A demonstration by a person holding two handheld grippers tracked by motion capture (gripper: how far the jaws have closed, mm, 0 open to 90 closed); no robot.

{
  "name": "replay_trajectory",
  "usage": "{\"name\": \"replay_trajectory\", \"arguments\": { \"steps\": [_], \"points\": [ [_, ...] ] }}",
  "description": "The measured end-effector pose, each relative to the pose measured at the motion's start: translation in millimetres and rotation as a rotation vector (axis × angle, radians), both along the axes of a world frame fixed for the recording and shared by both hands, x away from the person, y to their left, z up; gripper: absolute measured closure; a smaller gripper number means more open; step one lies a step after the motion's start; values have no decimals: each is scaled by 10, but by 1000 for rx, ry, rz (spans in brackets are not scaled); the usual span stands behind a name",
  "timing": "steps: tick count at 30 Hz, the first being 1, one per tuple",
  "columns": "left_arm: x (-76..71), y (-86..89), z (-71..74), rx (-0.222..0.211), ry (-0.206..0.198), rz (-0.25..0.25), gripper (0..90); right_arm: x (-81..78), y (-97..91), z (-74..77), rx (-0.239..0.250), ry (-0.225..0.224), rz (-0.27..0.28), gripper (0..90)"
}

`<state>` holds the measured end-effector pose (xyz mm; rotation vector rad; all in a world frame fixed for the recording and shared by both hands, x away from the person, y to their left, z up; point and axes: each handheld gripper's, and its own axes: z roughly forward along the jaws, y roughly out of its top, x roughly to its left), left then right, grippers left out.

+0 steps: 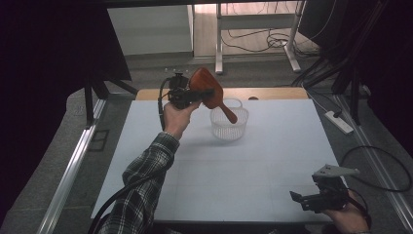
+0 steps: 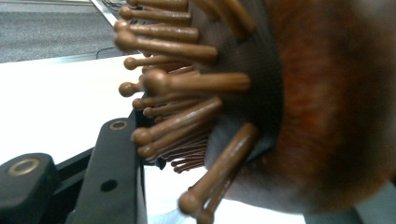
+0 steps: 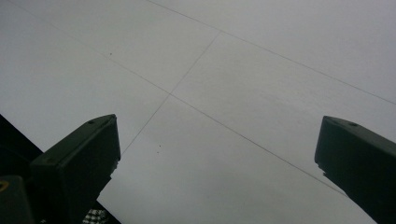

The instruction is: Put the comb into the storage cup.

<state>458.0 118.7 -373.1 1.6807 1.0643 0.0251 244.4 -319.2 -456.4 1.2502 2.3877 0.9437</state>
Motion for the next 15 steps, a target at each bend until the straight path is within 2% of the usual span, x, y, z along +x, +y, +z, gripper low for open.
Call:
{"name": "replay_trajectory", "arguments": {
  "steps": [15],
  "points": [
    [65,-200,-151,12,9,1,516,-7,14,-1,-14,-4,10,6]
  ]
}}
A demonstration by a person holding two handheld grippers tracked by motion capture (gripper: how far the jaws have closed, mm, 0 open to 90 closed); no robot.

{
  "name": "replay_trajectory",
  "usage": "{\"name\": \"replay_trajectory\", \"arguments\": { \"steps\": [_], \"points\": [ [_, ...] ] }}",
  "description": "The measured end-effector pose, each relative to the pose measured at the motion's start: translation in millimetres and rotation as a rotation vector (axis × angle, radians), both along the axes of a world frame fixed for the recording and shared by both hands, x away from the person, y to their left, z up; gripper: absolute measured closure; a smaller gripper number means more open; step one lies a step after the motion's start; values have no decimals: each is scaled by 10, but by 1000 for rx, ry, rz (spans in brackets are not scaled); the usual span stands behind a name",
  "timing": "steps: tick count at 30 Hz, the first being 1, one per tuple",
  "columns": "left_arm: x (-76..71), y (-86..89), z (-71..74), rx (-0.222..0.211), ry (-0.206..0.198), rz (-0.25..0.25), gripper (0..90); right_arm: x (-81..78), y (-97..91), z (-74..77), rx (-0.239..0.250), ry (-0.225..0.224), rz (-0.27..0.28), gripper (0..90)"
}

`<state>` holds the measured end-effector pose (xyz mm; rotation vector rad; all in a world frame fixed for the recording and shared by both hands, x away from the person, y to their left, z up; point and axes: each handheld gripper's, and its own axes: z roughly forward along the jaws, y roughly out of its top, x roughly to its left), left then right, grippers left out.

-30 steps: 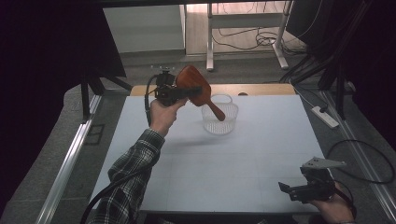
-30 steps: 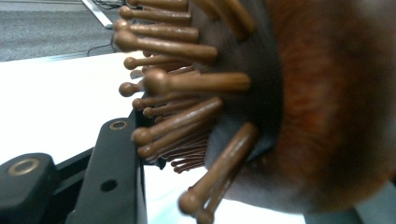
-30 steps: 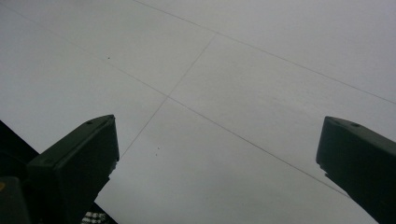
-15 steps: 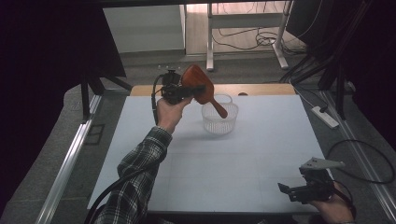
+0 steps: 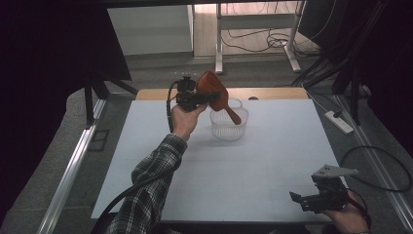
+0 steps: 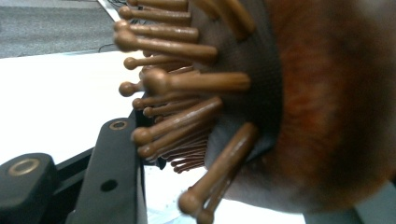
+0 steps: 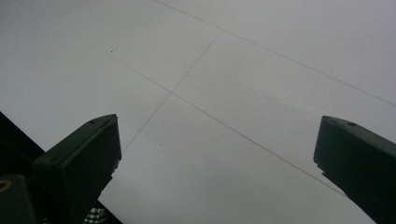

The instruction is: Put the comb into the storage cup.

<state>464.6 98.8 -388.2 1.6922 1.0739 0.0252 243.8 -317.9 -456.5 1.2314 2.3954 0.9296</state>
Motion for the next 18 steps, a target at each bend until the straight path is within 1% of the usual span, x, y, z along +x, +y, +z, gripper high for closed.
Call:
{"name": "replay_trajectory", "arguments": {
  "steps": [6,8,11,16,18],
  "points": [
    [32,-82,-101,24,10,-1,516,0,6,-4,-3,1,2,6],
    [43,-102,-135,24,15,2,517,0,6,-4,-3,2,4,6],
    [54,-142,-189,37,18,1,516,0,7,-4,-4,2,4,7],
    [62,-182,-252,34,23,4,516,-1,18,-7,-17,3,5,8],
    [67,-205,-293,46,25,4,516,-2,19,-7,-18,2,6,8]
  ]
}}
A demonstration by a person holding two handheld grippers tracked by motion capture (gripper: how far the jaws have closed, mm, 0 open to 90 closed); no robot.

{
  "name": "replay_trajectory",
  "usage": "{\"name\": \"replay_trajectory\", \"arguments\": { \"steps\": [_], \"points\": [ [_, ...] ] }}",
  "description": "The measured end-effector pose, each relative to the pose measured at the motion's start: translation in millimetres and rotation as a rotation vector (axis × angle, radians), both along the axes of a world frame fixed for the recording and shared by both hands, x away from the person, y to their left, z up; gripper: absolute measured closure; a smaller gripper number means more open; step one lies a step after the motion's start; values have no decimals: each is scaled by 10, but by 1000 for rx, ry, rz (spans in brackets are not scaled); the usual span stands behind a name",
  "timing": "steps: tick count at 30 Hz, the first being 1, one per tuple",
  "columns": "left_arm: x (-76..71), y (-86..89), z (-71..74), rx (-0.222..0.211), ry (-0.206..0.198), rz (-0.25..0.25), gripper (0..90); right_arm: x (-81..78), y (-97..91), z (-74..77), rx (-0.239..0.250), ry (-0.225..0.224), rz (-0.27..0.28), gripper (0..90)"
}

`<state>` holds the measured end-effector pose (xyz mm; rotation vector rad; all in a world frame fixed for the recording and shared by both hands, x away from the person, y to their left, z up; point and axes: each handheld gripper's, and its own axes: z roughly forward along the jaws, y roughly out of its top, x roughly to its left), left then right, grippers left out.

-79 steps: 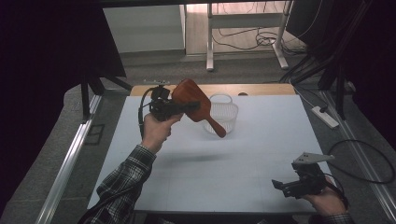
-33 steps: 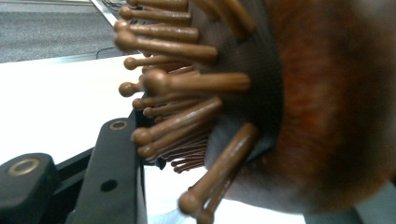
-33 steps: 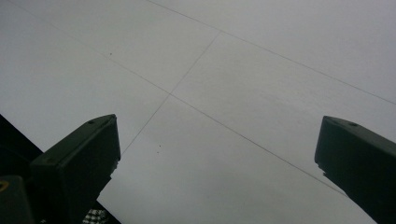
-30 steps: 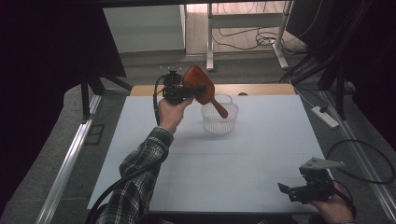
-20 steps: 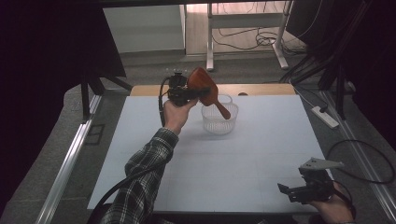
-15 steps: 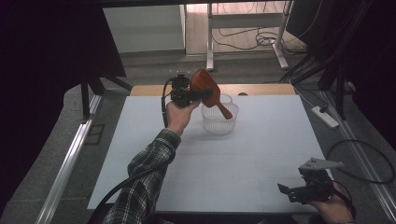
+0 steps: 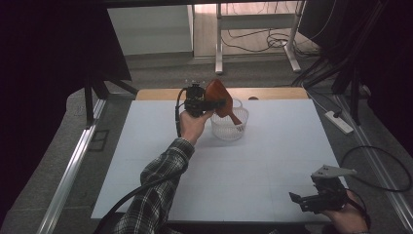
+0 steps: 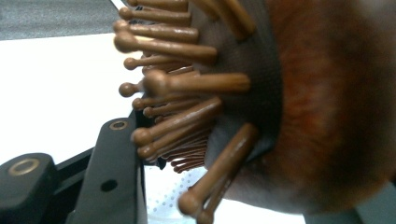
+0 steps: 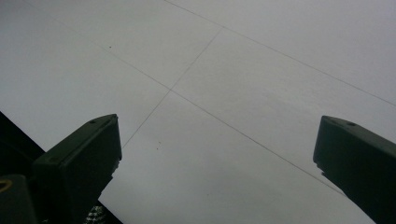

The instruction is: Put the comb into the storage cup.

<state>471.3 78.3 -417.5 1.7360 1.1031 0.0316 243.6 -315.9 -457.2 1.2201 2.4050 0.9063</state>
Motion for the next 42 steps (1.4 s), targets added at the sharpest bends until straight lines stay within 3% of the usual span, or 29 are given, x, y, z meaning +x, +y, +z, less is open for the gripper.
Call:
{"name": "replay_trajectory", "arguments": {
  "steps": [22,42],
  "points": [
    [7,-37,-217,-11,43,46,515,6,-2,-4,1,7,-1,10],
    [25,157,-433,-132,125,94,510,14,7,-9,-6,16,-3,12]
  ]
}}
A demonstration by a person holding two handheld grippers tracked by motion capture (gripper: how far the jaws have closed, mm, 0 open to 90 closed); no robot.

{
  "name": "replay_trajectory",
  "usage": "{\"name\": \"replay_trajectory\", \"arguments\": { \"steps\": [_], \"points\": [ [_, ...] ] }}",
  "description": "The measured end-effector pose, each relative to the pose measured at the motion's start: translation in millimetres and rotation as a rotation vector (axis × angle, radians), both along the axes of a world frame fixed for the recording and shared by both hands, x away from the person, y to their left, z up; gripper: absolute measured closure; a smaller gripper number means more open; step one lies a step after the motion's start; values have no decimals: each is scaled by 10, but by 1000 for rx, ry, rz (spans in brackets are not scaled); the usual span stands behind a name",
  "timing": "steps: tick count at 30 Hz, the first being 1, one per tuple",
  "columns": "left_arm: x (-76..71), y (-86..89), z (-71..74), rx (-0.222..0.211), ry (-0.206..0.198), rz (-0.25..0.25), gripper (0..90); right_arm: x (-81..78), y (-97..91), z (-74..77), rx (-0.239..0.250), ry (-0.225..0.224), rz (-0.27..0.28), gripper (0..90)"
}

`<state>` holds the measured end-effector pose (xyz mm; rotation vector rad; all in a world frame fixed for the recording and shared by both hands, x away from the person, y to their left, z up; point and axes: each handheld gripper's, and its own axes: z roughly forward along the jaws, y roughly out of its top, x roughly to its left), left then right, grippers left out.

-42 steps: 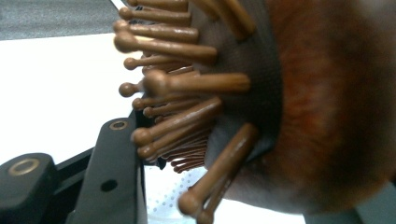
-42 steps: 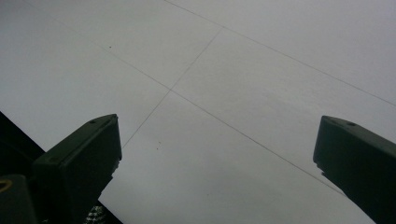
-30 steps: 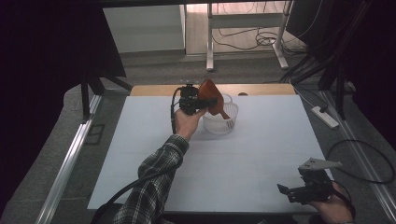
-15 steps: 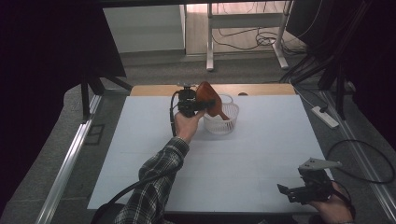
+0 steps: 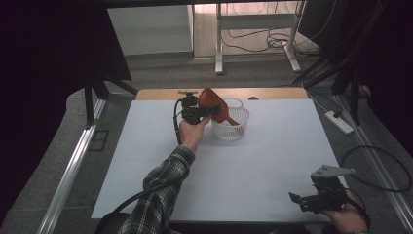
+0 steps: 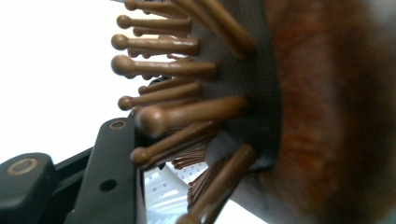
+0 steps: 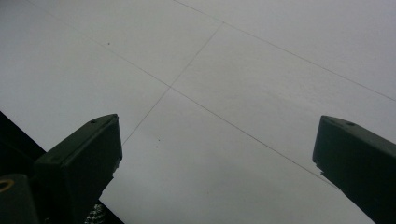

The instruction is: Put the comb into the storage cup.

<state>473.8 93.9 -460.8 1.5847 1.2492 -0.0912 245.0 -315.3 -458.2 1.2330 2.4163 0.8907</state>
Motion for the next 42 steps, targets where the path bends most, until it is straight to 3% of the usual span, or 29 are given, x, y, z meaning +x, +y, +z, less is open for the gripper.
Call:
{"name": "replay_trajectory", "arguments": {
  "steps": [10,32,42],
  "points": [
    [13,44,-57,-30,11,3,496,3,3,-3,-5,3,3,12],
    [35,73,-106,-55,28,13,429,6,6,-8,-12,9,4,13],
    [43,80,-89,-23,34,11,360,5,5,-9,-12,12,3,13]
  ]
}}
